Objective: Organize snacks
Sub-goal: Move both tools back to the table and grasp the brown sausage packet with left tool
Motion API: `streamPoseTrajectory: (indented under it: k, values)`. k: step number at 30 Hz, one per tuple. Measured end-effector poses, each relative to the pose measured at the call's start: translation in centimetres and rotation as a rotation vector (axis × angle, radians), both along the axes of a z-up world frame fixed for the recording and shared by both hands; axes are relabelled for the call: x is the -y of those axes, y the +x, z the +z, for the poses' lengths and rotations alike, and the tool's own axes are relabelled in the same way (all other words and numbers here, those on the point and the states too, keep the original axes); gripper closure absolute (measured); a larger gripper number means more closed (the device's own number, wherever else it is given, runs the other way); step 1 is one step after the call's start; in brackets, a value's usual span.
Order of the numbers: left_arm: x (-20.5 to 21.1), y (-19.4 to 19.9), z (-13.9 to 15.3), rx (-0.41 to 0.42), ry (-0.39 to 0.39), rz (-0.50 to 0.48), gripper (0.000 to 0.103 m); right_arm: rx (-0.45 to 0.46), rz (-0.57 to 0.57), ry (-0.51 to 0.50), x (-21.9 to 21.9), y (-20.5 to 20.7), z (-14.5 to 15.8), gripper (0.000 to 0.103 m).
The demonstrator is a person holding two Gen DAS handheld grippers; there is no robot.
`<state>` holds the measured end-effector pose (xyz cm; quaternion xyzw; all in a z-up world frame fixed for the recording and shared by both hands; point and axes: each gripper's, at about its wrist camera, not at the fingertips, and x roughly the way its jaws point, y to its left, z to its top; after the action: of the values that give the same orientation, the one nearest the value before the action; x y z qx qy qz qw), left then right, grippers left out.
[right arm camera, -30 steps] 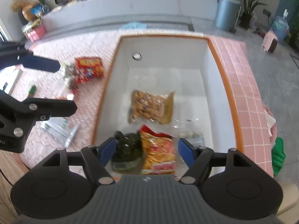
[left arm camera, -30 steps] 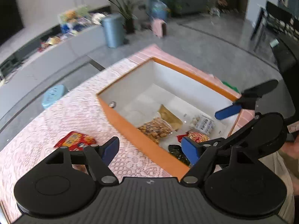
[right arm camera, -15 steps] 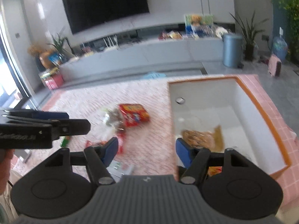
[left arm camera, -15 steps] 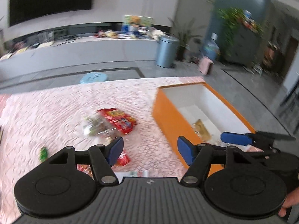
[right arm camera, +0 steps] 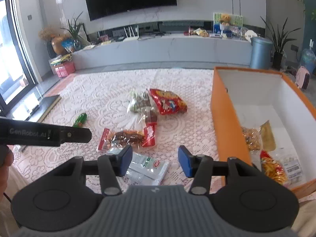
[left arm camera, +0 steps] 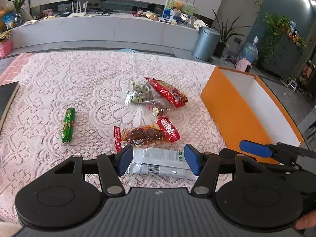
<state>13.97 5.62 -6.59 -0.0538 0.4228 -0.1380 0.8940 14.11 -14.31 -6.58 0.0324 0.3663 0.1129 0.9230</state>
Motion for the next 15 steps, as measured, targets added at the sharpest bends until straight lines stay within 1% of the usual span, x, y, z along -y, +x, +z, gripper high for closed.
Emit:
streamPoseTrajectory:
  k: [1,3,8,9,15]
  values:
    - [-0.1,0.1,-0.2,0.002,0.001,-0.005,0.033,-0.007,0.001,-0.003,-0.1,0.3,-0.3,0.057]
    - [-0.2,0.6,-0.8,0.000,0.010,-0.016,0.033,-0.022,0.005,-0.013,-0.5,1.1,-1.0,0.058]
    - [0.6,2.8,-2.0,-0.003,0.049,-0.057,0.033,-0.054,0.007,-0.033,-0.9,2.8,-2.7,0.067]
    - [0.9,3.2,-2.2,-0.003,0.063,-0.071,0.033,-0.059,0.006,-0.038,-0.9,3.2,-3.0,0.071]
    - [2.3,5.7,-4.1,-0.027,0.138,-0.163,0.032,-0.095,0.010,-0.040,-0.8,5.2,-4.9,0.071]
